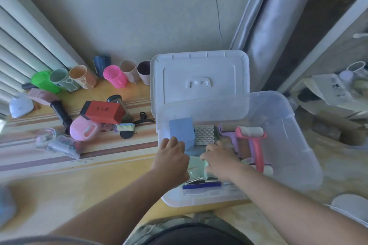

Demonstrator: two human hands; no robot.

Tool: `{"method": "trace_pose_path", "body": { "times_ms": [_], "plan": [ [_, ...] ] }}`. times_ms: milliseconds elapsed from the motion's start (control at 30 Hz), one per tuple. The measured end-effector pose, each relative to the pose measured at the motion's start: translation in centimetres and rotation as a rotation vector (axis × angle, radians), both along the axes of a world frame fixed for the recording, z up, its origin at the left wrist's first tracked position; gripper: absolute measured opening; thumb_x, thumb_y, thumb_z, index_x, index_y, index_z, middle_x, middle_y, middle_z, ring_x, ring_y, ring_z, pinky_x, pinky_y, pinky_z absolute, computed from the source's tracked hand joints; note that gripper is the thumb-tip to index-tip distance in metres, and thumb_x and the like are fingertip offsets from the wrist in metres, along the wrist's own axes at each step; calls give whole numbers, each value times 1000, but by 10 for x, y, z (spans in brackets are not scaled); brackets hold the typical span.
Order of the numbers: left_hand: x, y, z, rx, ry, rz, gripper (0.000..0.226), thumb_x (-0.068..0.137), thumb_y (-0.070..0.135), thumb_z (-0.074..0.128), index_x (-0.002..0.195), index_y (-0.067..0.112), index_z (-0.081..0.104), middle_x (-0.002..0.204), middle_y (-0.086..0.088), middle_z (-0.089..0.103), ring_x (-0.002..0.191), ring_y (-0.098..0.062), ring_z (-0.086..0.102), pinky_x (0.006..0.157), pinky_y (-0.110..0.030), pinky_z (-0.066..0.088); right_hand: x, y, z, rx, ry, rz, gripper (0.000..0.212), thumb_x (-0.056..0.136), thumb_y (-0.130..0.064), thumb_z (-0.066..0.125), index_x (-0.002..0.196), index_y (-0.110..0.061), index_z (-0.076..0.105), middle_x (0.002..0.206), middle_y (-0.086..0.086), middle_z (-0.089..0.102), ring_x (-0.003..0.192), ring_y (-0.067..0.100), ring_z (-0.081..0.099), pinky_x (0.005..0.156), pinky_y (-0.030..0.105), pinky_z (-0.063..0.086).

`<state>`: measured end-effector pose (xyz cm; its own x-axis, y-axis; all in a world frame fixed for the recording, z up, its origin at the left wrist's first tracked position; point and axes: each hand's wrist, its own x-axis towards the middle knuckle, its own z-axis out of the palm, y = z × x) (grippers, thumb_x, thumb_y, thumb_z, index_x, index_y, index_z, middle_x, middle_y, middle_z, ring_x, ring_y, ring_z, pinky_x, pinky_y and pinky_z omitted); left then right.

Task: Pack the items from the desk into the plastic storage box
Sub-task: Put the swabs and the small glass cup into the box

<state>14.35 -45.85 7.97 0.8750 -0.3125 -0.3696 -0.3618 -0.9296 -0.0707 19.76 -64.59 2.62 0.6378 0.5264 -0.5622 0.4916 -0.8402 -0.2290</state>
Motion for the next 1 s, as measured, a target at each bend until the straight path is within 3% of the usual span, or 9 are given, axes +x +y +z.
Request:
{"method": "trace_pose_path", "body": {
  "times_ms": [100,233,367,500,567,633,733,867,1000],
  "plan": [
    [3,-19,1,86,64,9,21,88,32,58,95,17,71,96,-3,44,104,-29,38,93,-44,31,2,-25,4,66,-29,-72,29,100,-38,61,128,-34,66,119,-4,49,125,30,39,92,39,37],
    [10,-39,-10,158,116,9,21,92,28,57,103,17,71,108,-5,53,109,-30,39,93,-44,30,-4,-36,13,119,-52,-85,41,98,-45,61,139,-35,60,126,-4,51,130,27,38,103,39,38],
    [13,-40,-25,152,98,0,33,94,47,63,111,19,71,113,-4,54,113,-31,40,94,-45,30,-12,-37,12,203,-65,-113,50,95,-43,64,144,-34,54,129,-5,48,127,24,40,106,40,39],
    [10,-20,-22,-201,-111,-30,16,79,35,76,92,26,77,115,0,62,110,-32,51,92,-46,43,-13,-37,7,236,-129,-153,55,90,-42,67,143,-35,54,131,-6,47,129,27,43,106,42,44],
    [6,-1,-15,-411,-245,7,25,76,26,79,98,36,76,121,1,64,110,-30,55,92,-44,48,-8,-27,12,319,-166,-196,53,90,-38,68,142,-34,57,132,-7,49,126,24,48,103,41,47],
    [0,23,-4,-513,-367,113,38,80,23,75,115,38,71,126,0,61,113,-28,53,93,-42,45,1,-9,23,466,-239,-227,45,89,-28,72,134,-28,65,128,-5,55,116,23,58,94,36,49],
    [-12,70,8,-537,-475,387,50,80,23,73,127,36,63,131,0,54,114,-31,52,96,-45,46,13,36,45,659,-352,-215,36,83,-10,78,118,-14,73,116,6,63,102,29,64,85,28,39],
    [-41,149,0,-393,-402,707,61,77,22,78,133,39,58,144,-2,42,126,-32,43,103,-52,42,18,112,62,813,-346,-88,35,83,-9,74,118,-13,71,113,3,59,107,29,57,85,40,52],
    [-69,230,-24,-206,-230,889,60,79,30,75,136,41,57,153,-4,28,135,-35,33,111,-55,38,13,183,56,785,-286,11,37,83,-13,70,120,-18,70,114,1,59,109,28,55,76,47,58]
  ]
}}
